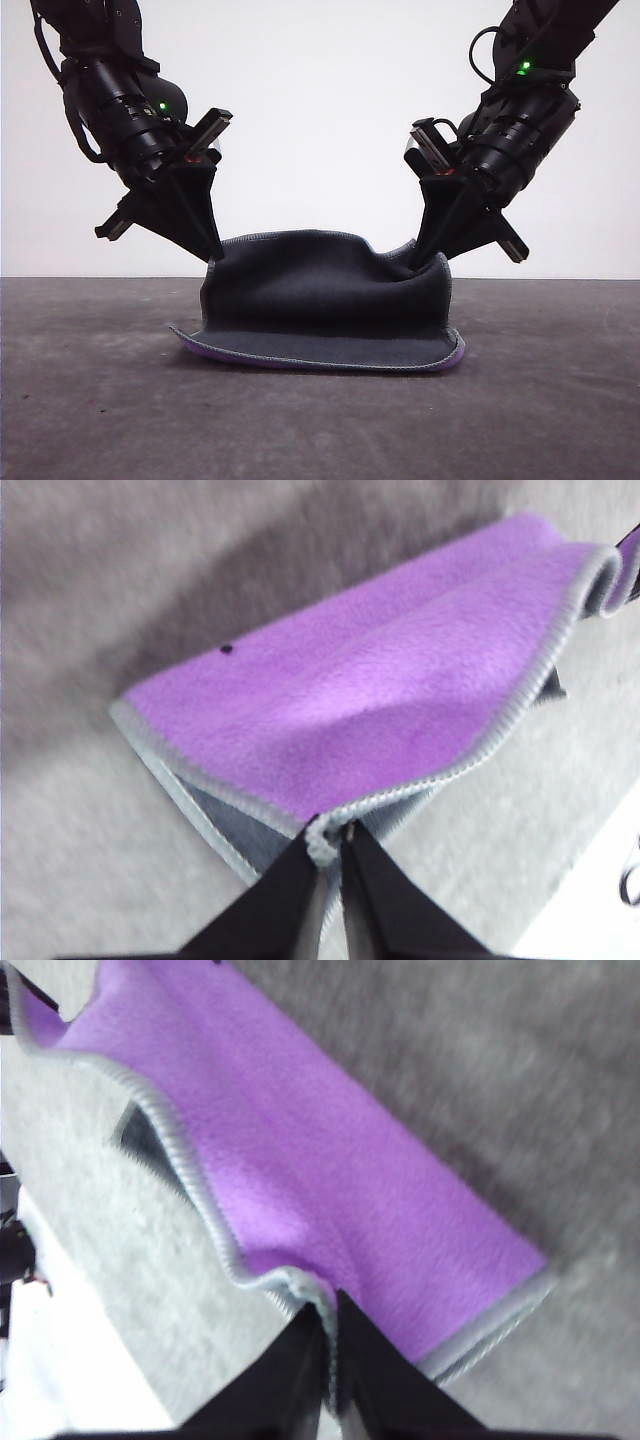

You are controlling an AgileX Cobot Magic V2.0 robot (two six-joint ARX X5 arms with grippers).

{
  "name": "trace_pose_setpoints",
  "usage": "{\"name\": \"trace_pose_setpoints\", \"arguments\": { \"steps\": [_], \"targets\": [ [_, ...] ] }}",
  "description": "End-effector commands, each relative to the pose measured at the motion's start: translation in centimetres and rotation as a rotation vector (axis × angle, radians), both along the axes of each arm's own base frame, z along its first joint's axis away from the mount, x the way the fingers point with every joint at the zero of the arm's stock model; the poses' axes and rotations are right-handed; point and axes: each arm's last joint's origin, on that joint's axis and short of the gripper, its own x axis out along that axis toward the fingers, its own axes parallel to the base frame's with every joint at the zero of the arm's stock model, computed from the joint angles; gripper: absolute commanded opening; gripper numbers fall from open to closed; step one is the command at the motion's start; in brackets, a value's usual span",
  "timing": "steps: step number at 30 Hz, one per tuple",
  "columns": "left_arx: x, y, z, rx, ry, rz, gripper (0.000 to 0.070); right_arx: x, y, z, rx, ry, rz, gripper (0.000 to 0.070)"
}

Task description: Fold clothes

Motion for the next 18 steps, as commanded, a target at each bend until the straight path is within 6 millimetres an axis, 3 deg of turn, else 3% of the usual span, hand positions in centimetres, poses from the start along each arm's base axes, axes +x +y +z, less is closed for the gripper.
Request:
{"name": "trace_pose_setpoints", "arguments": {
  "steps": [1,15,18],
  "targets": [
    [0.18,-0.22,0.21,-0.009,-0.01,-0.023,0.0012,0.06,0.19,0.07,0.001,0.008,0.019,0.0],
    [-0.36,-0.06,0.17,0.005,0.036,-0.042,0.0013,-0.6,0.34,0.12,-0.011,0.063,0.037,0.0001],
    [-0.49,-0.03,0.15,0.009,0.05,-0.043,0.0047,-0.71,0.31,0.13,-0.014,0.075,0.038,0.0028]
  ]
}}
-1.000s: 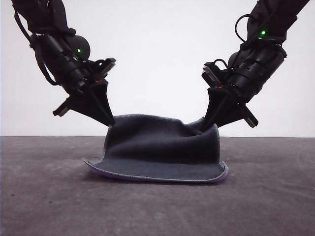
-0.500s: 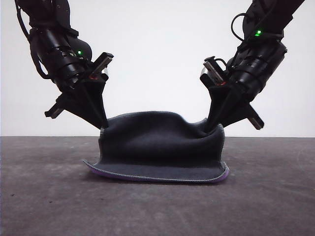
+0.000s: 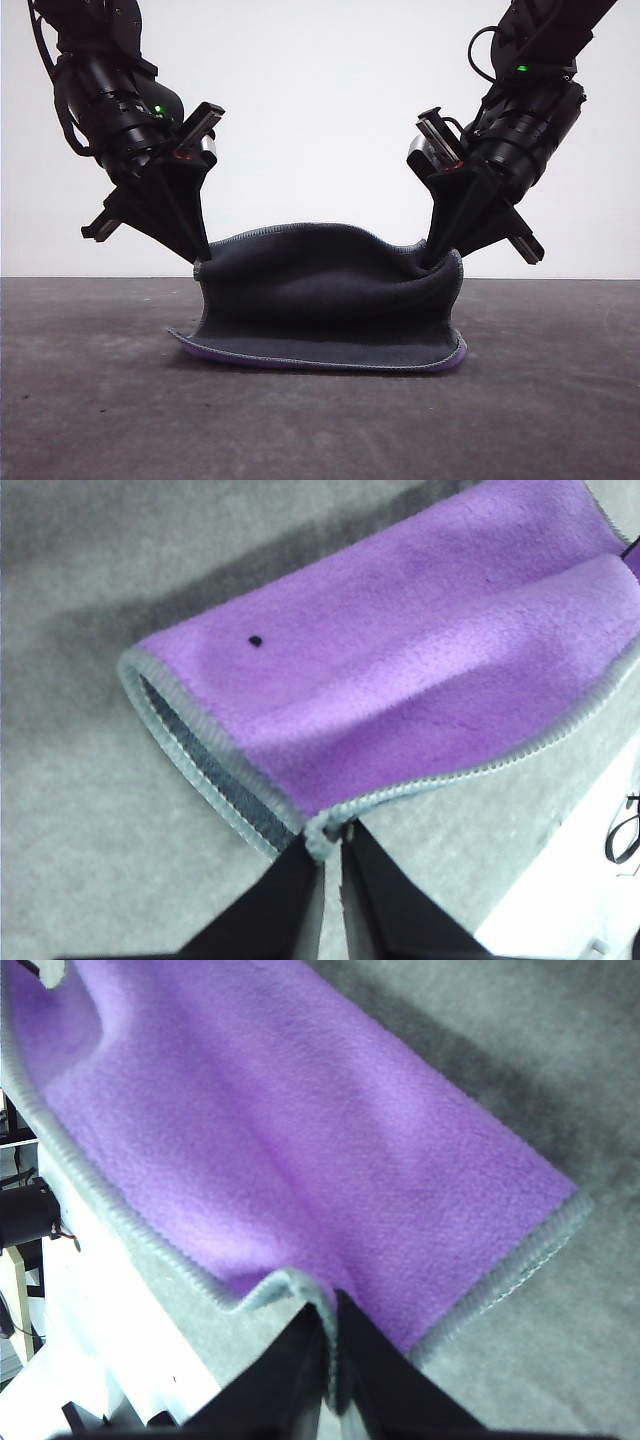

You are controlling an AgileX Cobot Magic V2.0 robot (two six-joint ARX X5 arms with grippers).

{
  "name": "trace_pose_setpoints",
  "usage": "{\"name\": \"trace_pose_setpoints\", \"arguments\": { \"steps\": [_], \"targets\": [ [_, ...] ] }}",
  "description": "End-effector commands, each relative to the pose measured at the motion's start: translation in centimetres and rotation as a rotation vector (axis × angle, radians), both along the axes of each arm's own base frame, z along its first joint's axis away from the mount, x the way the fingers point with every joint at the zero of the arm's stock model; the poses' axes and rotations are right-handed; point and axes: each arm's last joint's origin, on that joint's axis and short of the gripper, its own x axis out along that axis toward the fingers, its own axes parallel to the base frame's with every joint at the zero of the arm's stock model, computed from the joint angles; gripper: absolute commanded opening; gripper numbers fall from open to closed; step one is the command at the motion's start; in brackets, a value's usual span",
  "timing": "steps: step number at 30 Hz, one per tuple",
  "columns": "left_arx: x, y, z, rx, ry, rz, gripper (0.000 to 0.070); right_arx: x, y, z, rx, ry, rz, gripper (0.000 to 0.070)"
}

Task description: Fold clothes

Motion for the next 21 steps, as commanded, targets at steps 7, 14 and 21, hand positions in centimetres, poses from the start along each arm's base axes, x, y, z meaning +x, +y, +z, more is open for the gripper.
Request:
{"name": "trace_pose_setpoints", "arguments": {
  "steps": [7,14,21],
  "targets": [
    [0.2,-0.2,0.2,-0.009,-0.006,-0.017,0.0356,0.2,0.2,0.1,0.005,-0.005,0.015,0.0339],
    [0.3,-0.2,0.2,-0.011,-0.013,-0.015,0.0423,0.4,0.0,0.4,0.008,-0.022,0.01,0.051],
    [0.6,0.6,1.8,-0.035,-0.118,0.013,0.0476,0.9,-1.2,3.6,0.039,-0.198,-0.013,0.0548]
  ]
}}
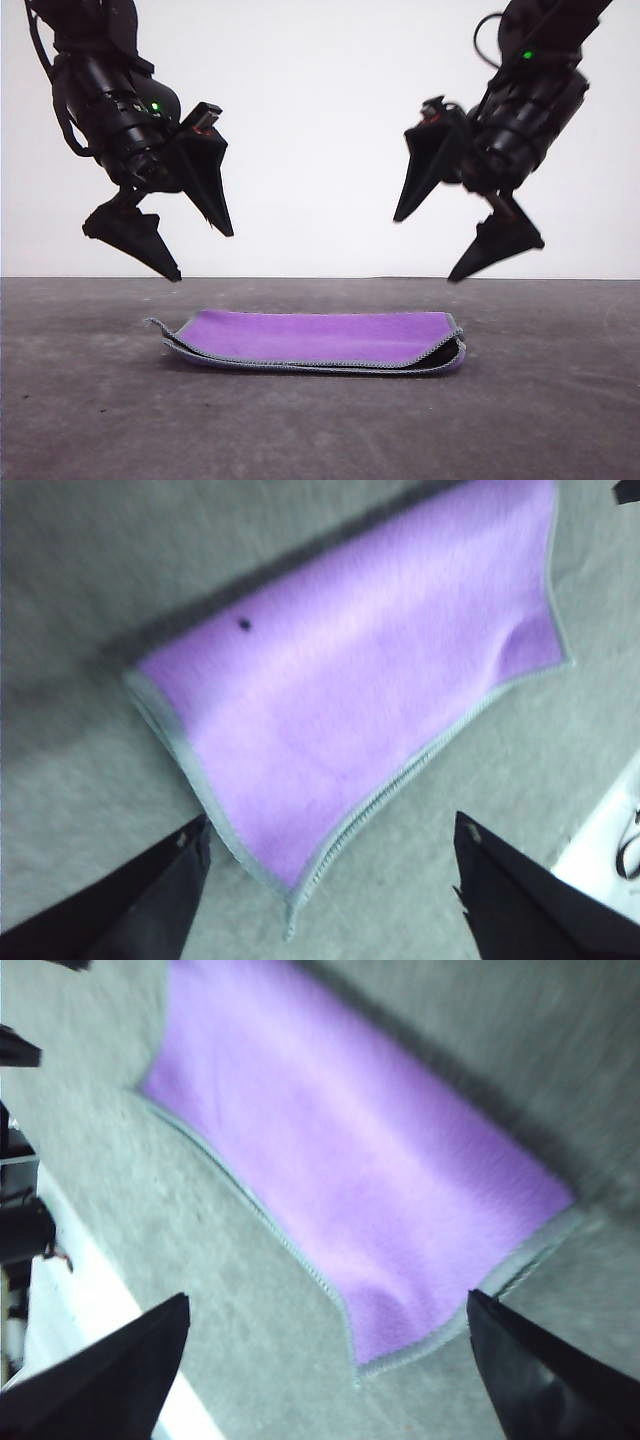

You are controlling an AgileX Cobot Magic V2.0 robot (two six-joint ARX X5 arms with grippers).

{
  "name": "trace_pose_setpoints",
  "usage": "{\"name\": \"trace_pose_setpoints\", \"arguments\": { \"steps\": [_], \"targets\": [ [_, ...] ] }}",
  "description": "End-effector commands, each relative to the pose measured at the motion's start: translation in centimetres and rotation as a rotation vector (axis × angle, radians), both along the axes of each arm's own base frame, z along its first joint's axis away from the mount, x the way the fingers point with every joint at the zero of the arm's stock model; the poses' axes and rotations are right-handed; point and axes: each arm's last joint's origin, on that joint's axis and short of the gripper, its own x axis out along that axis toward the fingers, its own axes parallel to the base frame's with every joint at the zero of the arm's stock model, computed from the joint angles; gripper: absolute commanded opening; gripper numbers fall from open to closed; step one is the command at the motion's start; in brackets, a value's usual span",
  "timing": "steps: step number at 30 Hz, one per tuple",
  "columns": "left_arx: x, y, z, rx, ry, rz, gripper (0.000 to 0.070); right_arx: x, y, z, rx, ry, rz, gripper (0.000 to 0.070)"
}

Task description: Fold clothes

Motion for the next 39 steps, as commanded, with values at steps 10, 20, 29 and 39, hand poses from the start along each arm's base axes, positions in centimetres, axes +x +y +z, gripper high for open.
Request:
{"name": "trace_pose_setpoints", "arguments": {
  "steps": [10,20,29,39],
  "targets": [
    [-1.9,1.6,8.0,0.062,-0.325,0.1,0.0483,-3.5,-2.0,9.7,-0.202,-0.373,-0.077,0.055],
    [-5.5,3.7,12.2,0.217,-0.423,0.174,0.0483,-10.4,-3.8,16.6,-0.341,-0.544,-0.19,0.055],
    [-6.1,6.2,12.2,0.331,-0.383,0.24,0.0483,-15.8,-5.1,16.6,-0.428,-0.53,-0.25,0.055],
    [-5.7,7.3,12.3,0.331,-0.4,0.285,0.0483,-16.6,-4.4,5.7,-0.131,-0.477,-0.333,0.055]
  ]
}}
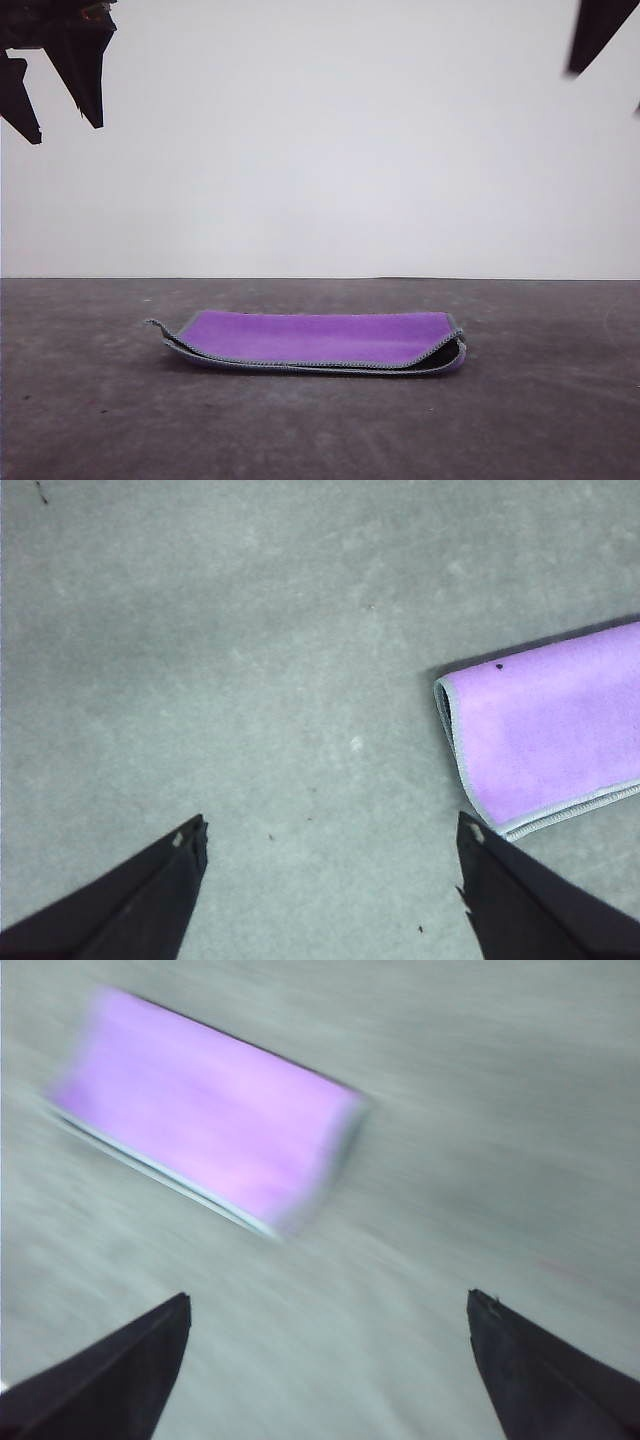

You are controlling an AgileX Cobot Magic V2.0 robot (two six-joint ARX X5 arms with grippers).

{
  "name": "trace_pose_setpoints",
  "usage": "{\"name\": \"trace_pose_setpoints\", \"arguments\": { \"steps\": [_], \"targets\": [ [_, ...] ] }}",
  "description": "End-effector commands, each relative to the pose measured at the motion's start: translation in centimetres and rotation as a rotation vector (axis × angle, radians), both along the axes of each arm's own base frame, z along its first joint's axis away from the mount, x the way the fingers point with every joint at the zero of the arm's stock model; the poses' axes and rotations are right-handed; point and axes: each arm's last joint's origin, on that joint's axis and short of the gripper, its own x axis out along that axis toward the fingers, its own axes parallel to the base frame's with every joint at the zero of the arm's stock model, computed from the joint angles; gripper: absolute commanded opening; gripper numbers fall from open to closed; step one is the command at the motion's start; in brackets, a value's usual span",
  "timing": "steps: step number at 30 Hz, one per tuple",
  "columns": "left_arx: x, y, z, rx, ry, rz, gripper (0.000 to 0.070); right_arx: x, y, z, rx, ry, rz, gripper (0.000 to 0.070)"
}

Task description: Fold clothes

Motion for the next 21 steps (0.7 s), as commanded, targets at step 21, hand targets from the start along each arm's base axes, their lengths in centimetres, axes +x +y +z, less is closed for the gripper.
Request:
{"name": "trace_pose_setpoints", "arguments": {
  "steps": [21],
  "targets": [
    [0.2,0.0,0.4,-0.006,-0.015,-0.001,0.0482,5.9,2.8,-14.1,0.365,0.244,-0.08,0.0548]
  ]
}}
